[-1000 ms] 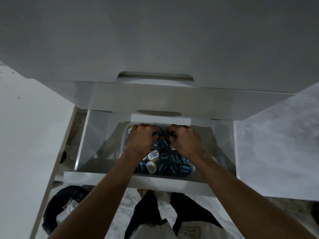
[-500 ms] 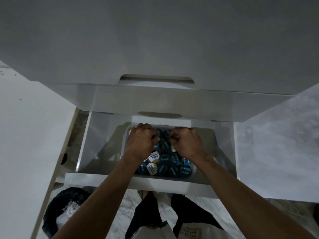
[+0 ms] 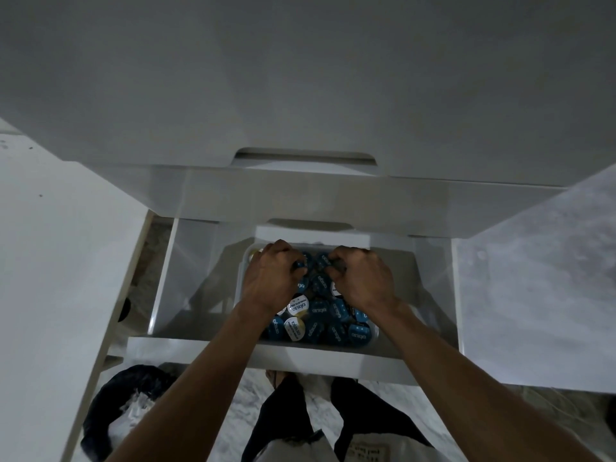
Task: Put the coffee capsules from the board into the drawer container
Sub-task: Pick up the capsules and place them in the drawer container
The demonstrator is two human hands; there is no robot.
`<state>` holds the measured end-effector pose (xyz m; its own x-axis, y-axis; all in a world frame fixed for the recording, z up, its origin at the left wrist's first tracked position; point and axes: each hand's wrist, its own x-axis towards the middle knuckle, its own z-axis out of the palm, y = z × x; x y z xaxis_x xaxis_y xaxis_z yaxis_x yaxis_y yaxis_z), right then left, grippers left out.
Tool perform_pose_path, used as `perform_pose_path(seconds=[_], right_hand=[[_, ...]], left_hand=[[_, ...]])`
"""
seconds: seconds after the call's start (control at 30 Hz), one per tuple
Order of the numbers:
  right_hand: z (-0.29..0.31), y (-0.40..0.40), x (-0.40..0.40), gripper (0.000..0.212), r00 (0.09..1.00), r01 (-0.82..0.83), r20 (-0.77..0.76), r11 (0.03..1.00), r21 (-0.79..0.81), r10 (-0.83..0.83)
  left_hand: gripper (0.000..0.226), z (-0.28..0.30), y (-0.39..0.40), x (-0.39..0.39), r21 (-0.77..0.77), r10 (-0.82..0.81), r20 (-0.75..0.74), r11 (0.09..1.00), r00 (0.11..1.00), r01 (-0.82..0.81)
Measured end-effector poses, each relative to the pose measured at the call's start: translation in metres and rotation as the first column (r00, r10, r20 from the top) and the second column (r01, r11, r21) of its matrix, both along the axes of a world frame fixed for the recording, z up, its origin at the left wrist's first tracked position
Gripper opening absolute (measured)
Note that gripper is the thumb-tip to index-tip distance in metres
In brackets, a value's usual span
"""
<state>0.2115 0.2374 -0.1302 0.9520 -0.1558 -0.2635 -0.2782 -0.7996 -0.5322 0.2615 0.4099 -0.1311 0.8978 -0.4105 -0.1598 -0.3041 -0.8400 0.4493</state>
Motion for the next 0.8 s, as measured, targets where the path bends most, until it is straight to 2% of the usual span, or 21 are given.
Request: perform_pose_path(seconds=[0.23, 0.43, 0.6, 0.8], right_hand=[[0.008, -0.009, -0.008, 0.022, 0.994, 0.044, 0.093, 0.990, 0.135, -0.057], [0.013, -0.011, -0.013, 0.029, 0.988, 0.065, 0.121, 0.964, 0.258, -0.099], [0.021, -0.012, -0.027, 0.028, 0.973, 0.052, 0.197, 0.947, 0.317, -0.119], [0.041, -0.015, -0.053, 0.029, 0.942, 0.089, 0.272, 0.926, 0.366, -0.198]], left_hand=[[0.015, 0.009, 0.011, -0.007, -0.058, 0.078, 0.011, 0.995, 0.997, -0.077], [0.020, 0.025, 0.016, -0.022, -0.158, 0.155, 0.047, 0.977, 0.987, -0.146], [0.030, 0.033, 0.016, -0.038, -0.183, 0.237, 0.064, 0.958, 0.969, -0.222], [0.022, 0.058, 0.006, -0.058, -0.240, 0.181, 0.119, 0.959, 0.976, -0.148]])
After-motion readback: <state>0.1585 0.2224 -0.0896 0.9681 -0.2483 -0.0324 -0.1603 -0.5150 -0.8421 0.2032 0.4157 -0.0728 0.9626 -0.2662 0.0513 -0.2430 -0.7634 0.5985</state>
